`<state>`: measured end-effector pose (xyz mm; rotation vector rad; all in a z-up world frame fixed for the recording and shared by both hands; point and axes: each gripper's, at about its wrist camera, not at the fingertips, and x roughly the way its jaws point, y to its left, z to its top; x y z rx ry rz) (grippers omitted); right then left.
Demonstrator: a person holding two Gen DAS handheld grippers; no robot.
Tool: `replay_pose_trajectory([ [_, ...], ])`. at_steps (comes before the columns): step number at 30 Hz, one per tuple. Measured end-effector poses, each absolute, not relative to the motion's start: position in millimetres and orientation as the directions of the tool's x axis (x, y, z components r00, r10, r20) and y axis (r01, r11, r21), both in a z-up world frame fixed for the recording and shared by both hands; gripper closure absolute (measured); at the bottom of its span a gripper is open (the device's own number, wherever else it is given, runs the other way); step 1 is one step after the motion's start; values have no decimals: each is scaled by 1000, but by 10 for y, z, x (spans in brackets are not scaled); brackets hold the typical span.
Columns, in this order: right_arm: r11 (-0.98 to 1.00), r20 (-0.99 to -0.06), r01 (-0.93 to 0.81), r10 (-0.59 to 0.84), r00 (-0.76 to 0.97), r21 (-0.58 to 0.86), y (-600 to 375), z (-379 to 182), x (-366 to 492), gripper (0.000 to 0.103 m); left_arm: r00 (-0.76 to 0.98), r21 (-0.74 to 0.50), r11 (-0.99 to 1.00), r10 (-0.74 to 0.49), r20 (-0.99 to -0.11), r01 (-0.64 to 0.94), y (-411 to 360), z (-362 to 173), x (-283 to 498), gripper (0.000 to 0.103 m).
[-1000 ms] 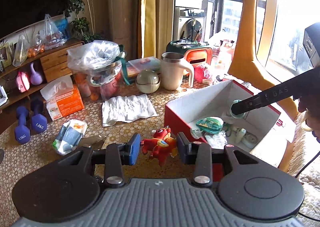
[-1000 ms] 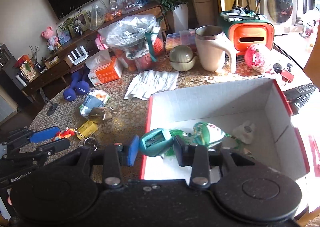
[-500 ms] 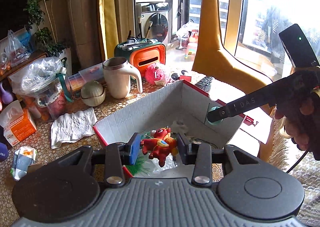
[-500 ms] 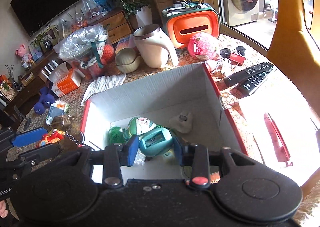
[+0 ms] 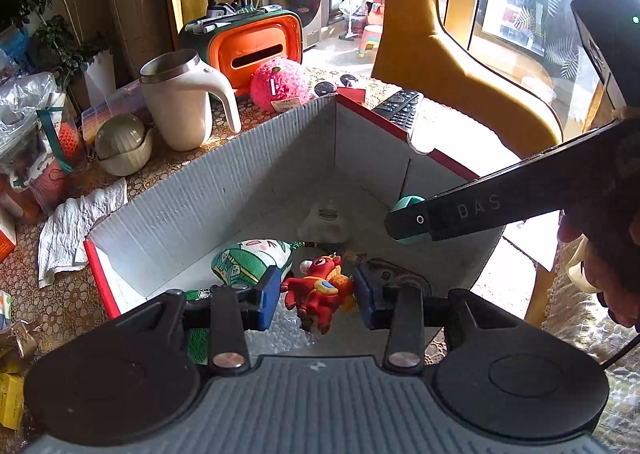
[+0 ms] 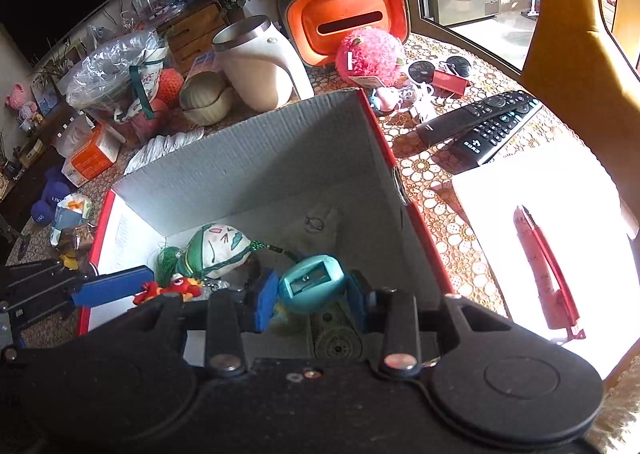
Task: Organize objects
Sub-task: 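Carry the teal sharpener with the right tool into the box while the left carries the red toy, then open the right gripper to drop the sharpener while the left gripper releases the red toy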
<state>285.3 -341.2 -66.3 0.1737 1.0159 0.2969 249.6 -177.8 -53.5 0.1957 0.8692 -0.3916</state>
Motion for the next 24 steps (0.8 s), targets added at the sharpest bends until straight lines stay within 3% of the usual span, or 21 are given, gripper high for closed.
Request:
replay_pose_trajectory([
  [24, 954, -840, -177, 299, 454, 244, -3260, -843, 2940, 66, 469, 31, 916, -175, -865, 400, -1886, -1034, 2772, 63],
])
